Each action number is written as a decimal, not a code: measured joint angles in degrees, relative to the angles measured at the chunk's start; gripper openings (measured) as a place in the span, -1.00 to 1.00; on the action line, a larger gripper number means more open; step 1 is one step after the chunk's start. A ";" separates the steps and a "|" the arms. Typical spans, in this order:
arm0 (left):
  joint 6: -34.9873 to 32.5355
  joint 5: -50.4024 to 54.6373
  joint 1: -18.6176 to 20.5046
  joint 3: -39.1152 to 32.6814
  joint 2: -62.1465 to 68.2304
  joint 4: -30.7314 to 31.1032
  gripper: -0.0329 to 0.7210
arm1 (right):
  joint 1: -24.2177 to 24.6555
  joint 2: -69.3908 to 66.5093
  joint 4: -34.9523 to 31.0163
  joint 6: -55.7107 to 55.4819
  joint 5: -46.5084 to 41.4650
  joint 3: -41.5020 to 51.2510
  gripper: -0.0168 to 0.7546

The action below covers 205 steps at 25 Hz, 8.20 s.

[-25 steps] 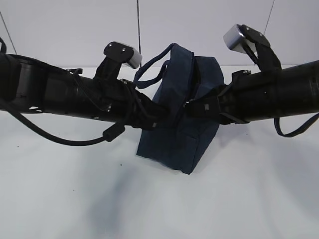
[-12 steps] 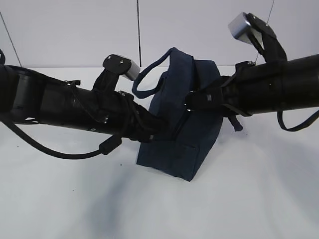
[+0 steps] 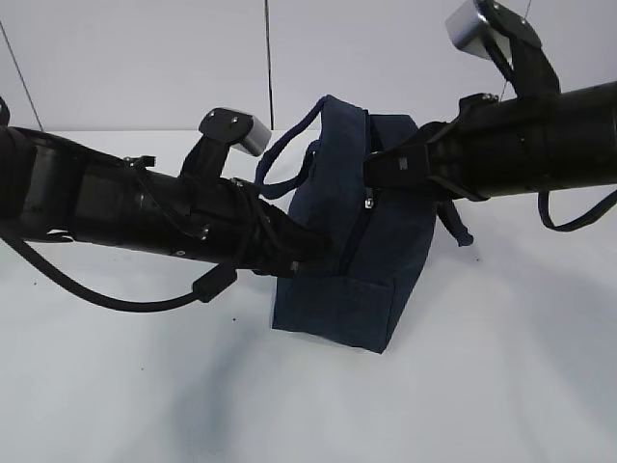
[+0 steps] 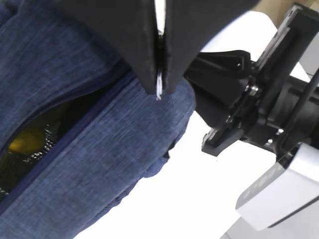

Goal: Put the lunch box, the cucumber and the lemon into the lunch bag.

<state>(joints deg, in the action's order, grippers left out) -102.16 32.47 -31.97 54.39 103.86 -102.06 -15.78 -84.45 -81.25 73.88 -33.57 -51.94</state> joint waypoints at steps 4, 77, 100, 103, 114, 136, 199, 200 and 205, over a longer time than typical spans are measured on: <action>1.30 0.47 0.00 -0.14 0.00 1.73 -0.92 | 0.00 0.00 0.13 -0.03 1.58 0.00 -0.96; 3.64 12.33 0.00 -9.37 -1.72 4.50 0.03 | -0.03 -31.81 0.97 3.02 7.09 -34.10 -0.96; 33.53 -0.55 1.97 -2.38 -20.42 27.40 -0.03 | -0.03 -31.81 1.14 3.14 6.20 -34.21 -0.96; 44.74 -1.69 1.97 3.58 -20.42 38.55 -0.04 | -0.03 -31.81 1.14 3.14 5.75 -34.21 -0.96; 77.37 10.27 1.97 25.00 -6.08 69.79 -0.05 | -0.03 -31.81 1.14 3.14 5.29 -34.21 -0.96; 92.55 16.05 4.23 39.33 7.01 74.07 -0.05 | -0.03 -31.81 1.23 3.14 5.16 -34.21 -0.96; 80.51 33.92 2.61 44.56 -0.58 71.38 -0.86 | 2.88 -31.36 1.15 2.93 1.22 -37.95 -0.96; 80.51 33.92 2.61 44.56 -0.62 71.38 -0.86 | 2.88 -31.36 1.02 2.93 1.14 -37.95 -0.96; 80.51 33.44 2.61 44.56 -0.62 71.50 -0.86 | 2.88 -31.36 1.02 2.93 1.14 -37.95 -0.96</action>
<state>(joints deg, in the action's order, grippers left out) -21.65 65.91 -29.35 98.95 103.25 -30.56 -12.90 -115.81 -80.23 76.81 -32.43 -89.89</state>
